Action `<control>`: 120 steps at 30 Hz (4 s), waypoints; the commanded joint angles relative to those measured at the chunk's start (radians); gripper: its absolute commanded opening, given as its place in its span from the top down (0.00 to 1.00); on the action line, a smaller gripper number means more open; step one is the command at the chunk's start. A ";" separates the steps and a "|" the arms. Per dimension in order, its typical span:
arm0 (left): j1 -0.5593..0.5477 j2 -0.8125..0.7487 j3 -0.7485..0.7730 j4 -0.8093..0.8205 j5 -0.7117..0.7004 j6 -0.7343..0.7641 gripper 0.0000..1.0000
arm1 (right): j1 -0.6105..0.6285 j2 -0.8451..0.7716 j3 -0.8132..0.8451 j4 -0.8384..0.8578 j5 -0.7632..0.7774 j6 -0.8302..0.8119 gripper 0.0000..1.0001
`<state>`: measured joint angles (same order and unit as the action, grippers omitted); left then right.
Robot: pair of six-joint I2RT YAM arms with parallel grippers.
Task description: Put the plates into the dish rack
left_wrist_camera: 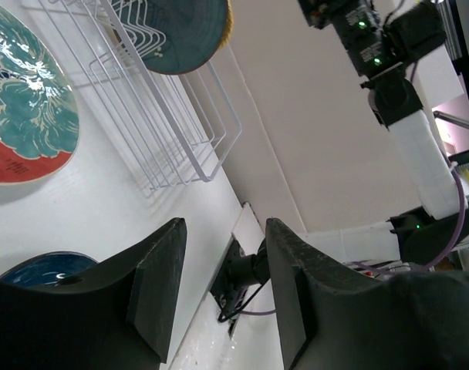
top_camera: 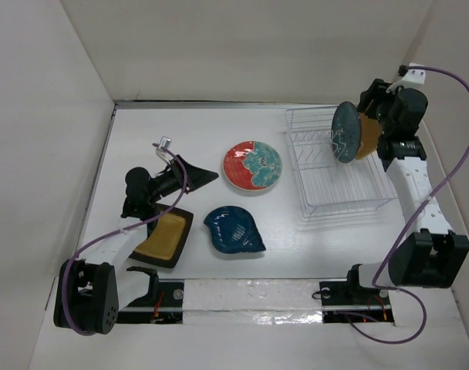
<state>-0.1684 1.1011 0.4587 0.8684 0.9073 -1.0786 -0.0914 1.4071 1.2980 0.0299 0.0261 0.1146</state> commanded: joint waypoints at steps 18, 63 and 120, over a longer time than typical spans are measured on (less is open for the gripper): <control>-0.002 -0.072 0.074 0.105 0.084 0.010 1.00 | 0.660 -0.224 -0.539 0.057 -0.307 0.137 0.47; -0.049 -0.083 0.023 0.264 0.091 -0.118 0.75 | 0.676 -0.272 -0.366 0.012 0.076 0.126 1.00; -0.080 -0.063 -0.111 0.593 0.051 -0.382 0.76 | 0.409 0.343 -0.066 0.620 0.934 -0.724 1.00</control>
<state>-0.2470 1.0405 0.3531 1.2686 0.9581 -1.4574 0.3092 1.7748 1.2327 0.4664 0.9211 -0.6262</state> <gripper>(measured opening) 0.247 0.112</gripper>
